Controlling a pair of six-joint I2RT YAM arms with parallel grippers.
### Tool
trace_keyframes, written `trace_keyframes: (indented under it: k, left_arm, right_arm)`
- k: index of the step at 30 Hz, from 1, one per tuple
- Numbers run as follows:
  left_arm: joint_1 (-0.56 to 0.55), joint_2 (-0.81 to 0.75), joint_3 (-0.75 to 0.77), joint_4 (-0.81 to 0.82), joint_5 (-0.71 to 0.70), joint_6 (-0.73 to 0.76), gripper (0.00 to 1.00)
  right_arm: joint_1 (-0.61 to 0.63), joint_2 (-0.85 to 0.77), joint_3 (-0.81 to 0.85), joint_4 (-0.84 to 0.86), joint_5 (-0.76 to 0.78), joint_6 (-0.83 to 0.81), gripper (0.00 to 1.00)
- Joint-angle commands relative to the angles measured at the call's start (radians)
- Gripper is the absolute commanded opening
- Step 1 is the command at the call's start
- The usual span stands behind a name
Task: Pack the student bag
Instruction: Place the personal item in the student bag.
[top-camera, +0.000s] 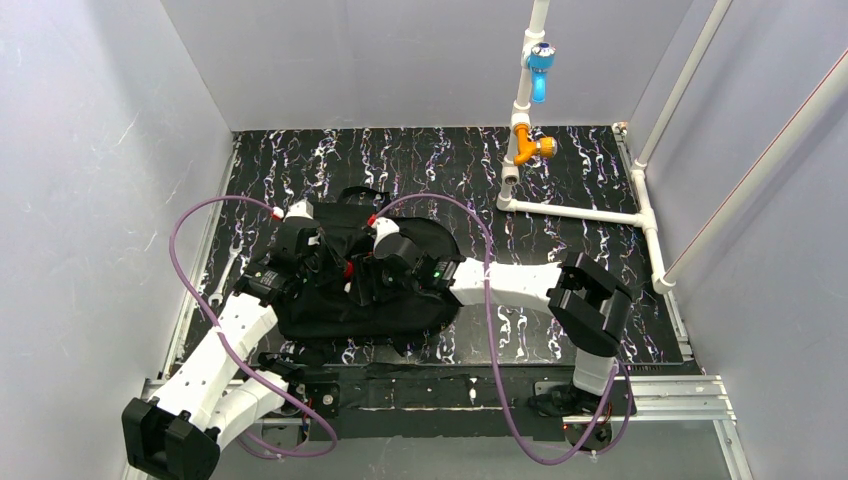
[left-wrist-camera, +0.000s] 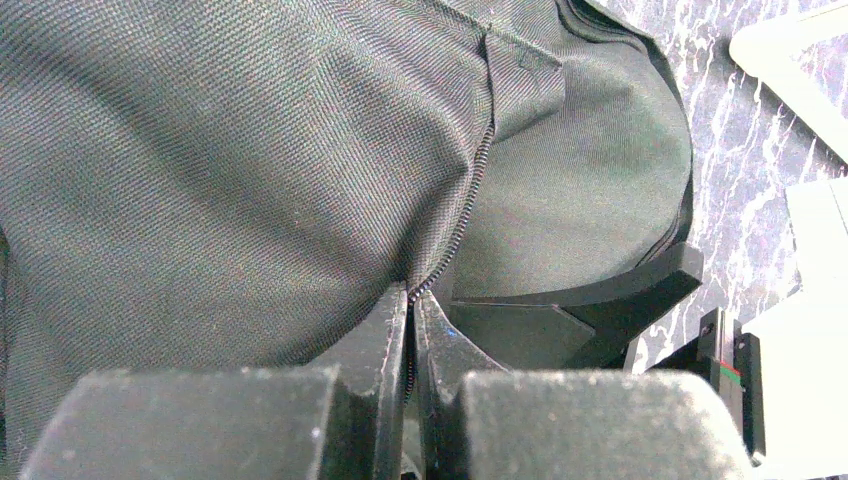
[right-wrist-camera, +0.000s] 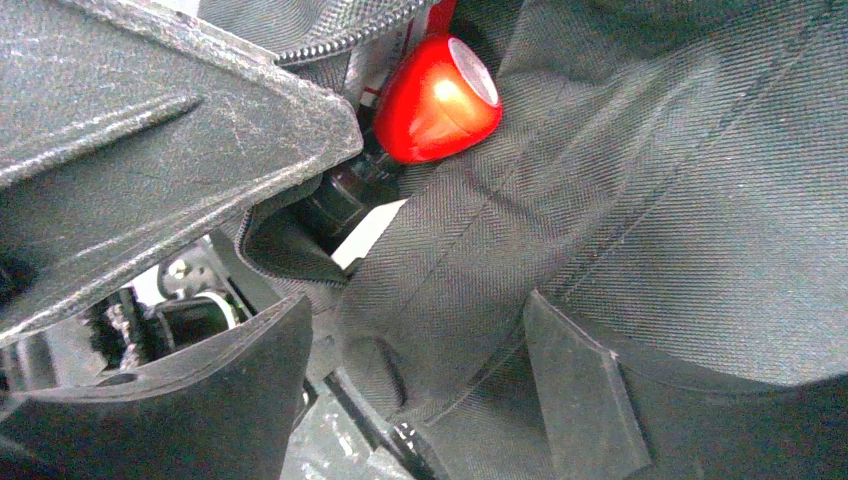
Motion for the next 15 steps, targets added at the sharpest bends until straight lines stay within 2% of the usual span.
trace_keyframes:
  k: [1, 4, 9, 12, 15]
  left_arm:
    - [-0.003, -0.003, -0.005, -0.045, 0.049, 0.015, 0.0]
    - [-0.003, -0.002, -0.007, -0.045, 0.041, 0.028, 0.0]
    - [-0.003, 0.017, -0.011, -0.031, 0.038, 0.039, 0.0]
    - [-0.003, 0.042, -0.002, -0.029, 0.047, 0.038, 0.0]
    - [-0.003, 0.053, 0.0, -0.031, 0.024, 0.021, 0.0]
  right_arm:
    - [-0.002, 0.026, 0.0, -0.042, 0.162, -0.028, 0.69]
    - [-0.002, 0.003, -0.032, -0.007, 0.139, -0.024, 0.55]
    - [0.001, -0.026, -0.056, 0.039, 0.114, -0.02, 0.26]
    - [0.001, -0.016, -0.058, 0.091, 0.098, -0.024, 0.01]
    - [0.014, -0.052, -0.1, 0.169, 0.125, -0.012, 0.01]
